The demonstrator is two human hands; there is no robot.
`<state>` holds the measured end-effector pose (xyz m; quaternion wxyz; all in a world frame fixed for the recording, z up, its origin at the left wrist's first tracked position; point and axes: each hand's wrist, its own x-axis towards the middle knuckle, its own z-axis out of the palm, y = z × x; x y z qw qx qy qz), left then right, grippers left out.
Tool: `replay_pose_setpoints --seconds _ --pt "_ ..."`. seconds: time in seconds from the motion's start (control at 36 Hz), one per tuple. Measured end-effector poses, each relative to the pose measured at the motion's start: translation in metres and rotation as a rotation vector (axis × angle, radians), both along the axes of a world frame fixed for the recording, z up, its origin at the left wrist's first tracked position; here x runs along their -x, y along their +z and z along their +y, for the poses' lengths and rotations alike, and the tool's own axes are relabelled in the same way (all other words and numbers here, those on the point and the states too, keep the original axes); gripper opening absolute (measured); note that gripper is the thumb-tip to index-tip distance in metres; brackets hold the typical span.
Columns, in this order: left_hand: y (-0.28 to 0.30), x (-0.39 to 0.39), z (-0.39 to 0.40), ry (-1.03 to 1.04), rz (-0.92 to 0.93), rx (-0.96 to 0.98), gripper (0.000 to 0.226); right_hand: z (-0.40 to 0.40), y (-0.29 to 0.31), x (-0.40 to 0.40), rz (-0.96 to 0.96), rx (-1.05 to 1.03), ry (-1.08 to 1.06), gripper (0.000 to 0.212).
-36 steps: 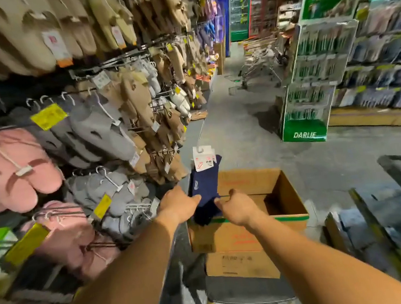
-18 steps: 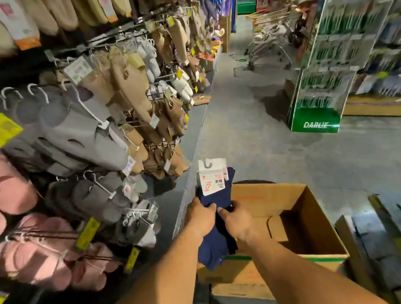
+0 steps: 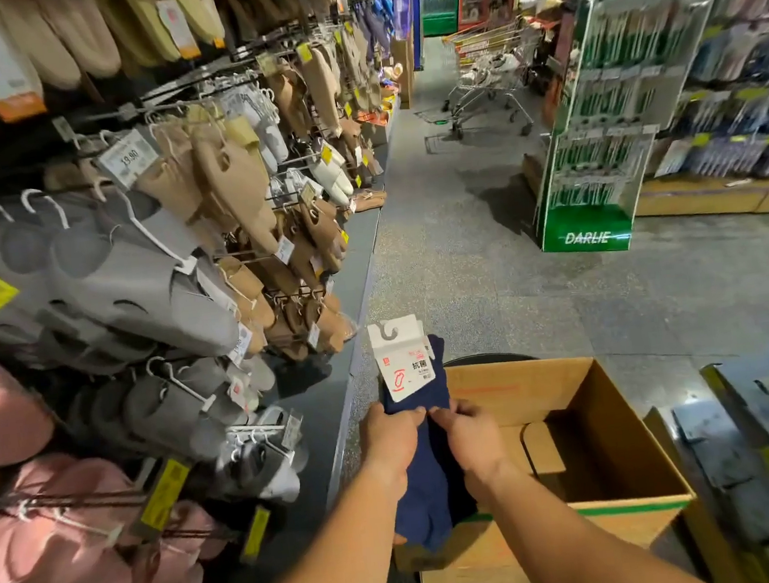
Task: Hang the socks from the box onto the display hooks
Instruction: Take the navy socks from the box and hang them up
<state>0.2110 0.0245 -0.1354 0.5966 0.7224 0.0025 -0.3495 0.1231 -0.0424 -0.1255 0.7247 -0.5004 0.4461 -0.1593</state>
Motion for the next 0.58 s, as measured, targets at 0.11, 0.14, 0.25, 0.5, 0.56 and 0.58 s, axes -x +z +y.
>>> replay_pose_setpoints --seconds 0.11,0.14,0.25,0.5,0.56,0.58 --pt "0.017 0.008 0.001 0.005 -0.036 0.056 0.04 0.001 0.008 0.0 -0.071 0.009 -0.051 0.013" --pt "0.02 0.01 0.001 0.001 -0.037 0.07 0.038 0.0 0.009 -0.001 -0.077 0.022 -0.051 0.024" --pt "0.025 0.011 -0.002 0.021 0.025 0.127 0.038 -0.006 0.011 -0.004 -0.09 -0.001 -0.038 0.047" --pt "0.049 0.009 0.001 0.059 0.061 0.333 0.029 -0.005 0.04 -0.01 -0.242 0.027 -0.065 0.037" --pt "0.057 0.009 0.002 0.026 0.025 0.374 0.027 -0.005 0.05 -0.012 -0.272 0.07 -0.004 0.033" --pt "0.06 0.008 0.003 0.011 -0.011 0.375 0.027 -0.004 0.055 -0.013 -0.267 0.121 0.03 0.031"
